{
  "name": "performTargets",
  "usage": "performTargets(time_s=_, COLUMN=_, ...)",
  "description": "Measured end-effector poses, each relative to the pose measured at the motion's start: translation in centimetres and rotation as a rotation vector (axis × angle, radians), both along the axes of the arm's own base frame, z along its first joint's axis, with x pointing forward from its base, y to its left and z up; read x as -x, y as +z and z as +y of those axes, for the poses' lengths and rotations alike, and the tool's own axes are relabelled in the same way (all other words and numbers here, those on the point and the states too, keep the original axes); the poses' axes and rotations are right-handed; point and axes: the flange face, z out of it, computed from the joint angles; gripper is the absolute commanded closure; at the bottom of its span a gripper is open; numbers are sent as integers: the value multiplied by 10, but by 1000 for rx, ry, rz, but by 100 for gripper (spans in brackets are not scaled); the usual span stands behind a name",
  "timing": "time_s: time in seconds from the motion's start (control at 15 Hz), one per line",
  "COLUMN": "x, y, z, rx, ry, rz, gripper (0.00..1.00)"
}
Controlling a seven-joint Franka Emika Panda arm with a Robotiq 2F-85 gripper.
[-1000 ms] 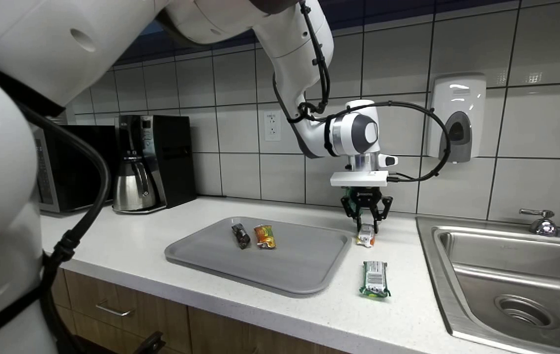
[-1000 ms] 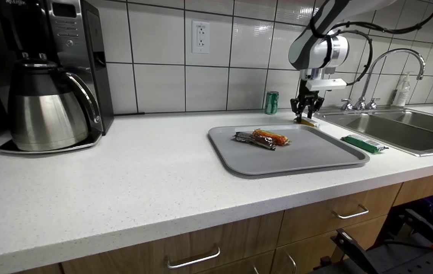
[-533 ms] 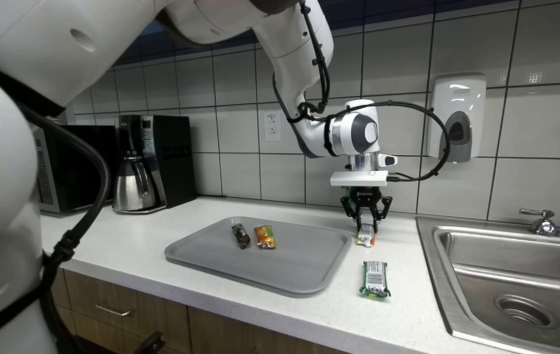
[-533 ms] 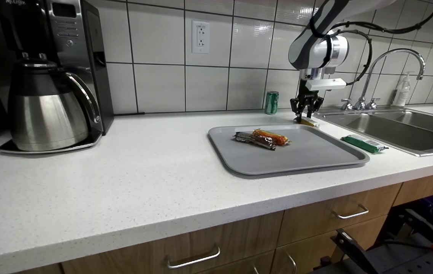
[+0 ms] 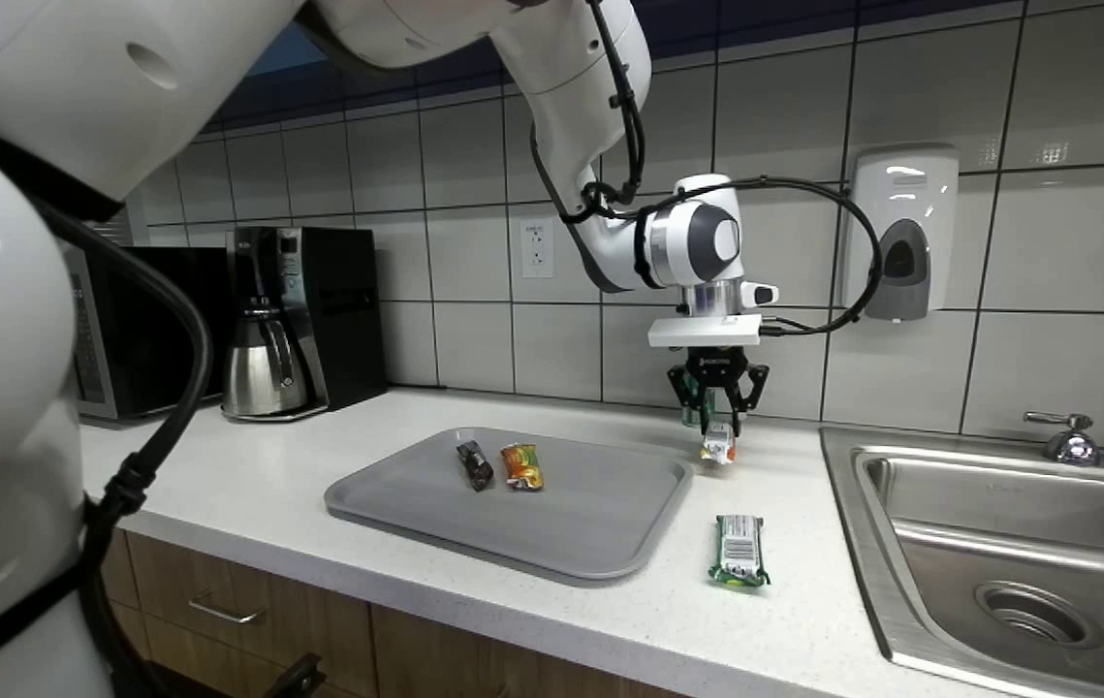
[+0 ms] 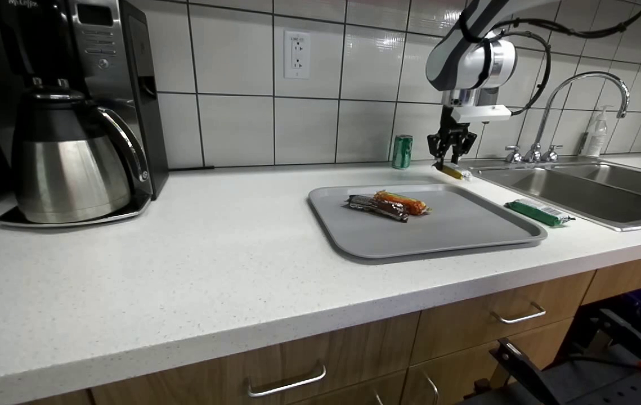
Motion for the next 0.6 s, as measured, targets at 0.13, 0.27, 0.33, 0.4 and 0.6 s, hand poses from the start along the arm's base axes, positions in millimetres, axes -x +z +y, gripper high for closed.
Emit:
performTargets(time_s=0.13, x=-2, y=9, z=8, rx=-1, ry=18, rz=-11, gripper=81)
performTargets(time_s=0.27, x=-2, y=14, z=20, rx=-2, ry=36, rz=-13, gripper=81)
performTargets(time_s=0.33, x=-1, y=16, z=27, rx=-4, ry=46, rz=-11, gripper=81)
performTargets(time_s=0.4, x=0, y=17, z=35, rx=-6, ry=57, rz=-8, gripper=81)
performTargets(time_s=0.6, x=4, y=18, z=60, rx=-12, ry=90, rz=4, gripper=81)
